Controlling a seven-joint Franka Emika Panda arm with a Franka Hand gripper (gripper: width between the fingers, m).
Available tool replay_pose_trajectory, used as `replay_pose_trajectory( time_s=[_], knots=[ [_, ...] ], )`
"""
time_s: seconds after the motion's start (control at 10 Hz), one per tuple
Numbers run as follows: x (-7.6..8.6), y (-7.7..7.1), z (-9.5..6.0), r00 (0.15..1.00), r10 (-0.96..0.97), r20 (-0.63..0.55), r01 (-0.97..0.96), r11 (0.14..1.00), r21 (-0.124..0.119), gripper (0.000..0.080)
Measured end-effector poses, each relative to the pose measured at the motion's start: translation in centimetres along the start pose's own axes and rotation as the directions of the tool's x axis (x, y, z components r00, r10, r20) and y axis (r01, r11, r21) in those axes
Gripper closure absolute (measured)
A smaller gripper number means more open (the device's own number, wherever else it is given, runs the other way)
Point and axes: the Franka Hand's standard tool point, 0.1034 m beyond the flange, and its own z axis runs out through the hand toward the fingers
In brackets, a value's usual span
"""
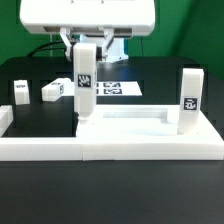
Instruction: Assemble desk
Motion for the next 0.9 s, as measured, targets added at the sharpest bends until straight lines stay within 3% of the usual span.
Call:
replay_pose_trajectory(
  time_s=[0.5,0.9],
  knots=[
    [-0.8,-1.2,0.6,1.0,-0.013,0.007,0.013,1.0,0.005,0.0509],
    [-1.5,-0.8,0.7,1.0,-0.017,0.008,0.018,1.0,-0.003,0.0509]
  ],
)
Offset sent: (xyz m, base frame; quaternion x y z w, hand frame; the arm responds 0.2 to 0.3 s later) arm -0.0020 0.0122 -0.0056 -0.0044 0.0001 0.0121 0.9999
